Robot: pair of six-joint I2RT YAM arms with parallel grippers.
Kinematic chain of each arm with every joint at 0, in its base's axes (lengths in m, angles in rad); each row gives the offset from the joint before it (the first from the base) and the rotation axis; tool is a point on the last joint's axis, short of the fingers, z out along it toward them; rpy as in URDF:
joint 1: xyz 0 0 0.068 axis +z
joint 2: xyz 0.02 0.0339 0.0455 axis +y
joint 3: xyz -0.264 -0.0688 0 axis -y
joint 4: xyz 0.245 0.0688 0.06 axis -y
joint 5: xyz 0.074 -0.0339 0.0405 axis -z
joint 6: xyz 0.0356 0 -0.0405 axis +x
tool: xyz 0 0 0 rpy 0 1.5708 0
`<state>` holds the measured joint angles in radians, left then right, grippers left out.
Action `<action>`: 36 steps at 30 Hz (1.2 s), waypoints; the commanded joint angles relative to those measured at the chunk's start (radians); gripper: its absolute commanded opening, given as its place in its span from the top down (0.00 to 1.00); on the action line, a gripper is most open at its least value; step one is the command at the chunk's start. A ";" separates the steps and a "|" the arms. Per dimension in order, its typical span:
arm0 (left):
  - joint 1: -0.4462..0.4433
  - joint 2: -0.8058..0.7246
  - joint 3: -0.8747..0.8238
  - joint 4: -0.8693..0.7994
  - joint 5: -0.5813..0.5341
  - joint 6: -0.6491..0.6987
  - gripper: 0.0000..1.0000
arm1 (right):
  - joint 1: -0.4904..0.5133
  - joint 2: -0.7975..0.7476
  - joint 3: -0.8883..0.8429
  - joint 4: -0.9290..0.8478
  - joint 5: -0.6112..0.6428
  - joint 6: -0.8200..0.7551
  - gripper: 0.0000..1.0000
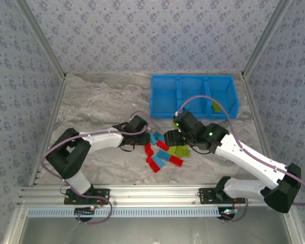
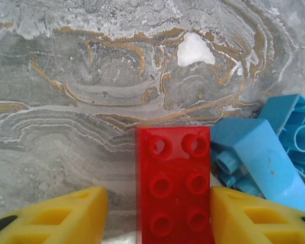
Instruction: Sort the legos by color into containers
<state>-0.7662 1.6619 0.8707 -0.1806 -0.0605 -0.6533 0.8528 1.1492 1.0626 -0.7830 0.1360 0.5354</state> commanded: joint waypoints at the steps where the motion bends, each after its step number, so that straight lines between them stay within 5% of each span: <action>1: -0.002 0.033 0.030 0.015 -0.014 0.006 0.46 | 0.005 0.010 -0.009 -0.021 0.031 0.012 0.20; 6: -0.002 0.079 0.061 0.001 -0.047 0.016 0.49 | 0.005 0.018 -0.001 -0.022 0.027 0.010 0.20; 15: -0.010 -0.021 0.059 -0.046 -0.063 0.001 0.79 | 0.005 -0.017 -0.004 0.033 -0.127 0.010 0.19; 22: -0.069 -0.147 0.197 -0.047 -0.136 0.095 0.80 | 0.003 -0.160 -0.030 0.105 -0.084 0.045 0.18; 27: -0.067 0.057 0.459 -0.012 -0.197 0.205 0.81 | -0.003 -0.287 -0.096 0.096 0.074 0.105 0.15; 36: -0.001 0.510 0.951 -0.088 -0.237 0.217 0.80 | 0.004 -0.351 -0.119 0.008 0.082 0.175 0.15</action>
<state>-0.7891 2.1002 1.7275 -0.2047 -0.2558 -0.4599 0.8509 0.8192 0.9497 -0.7231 0.1844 0.6670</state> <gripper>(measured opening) 0.270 0.851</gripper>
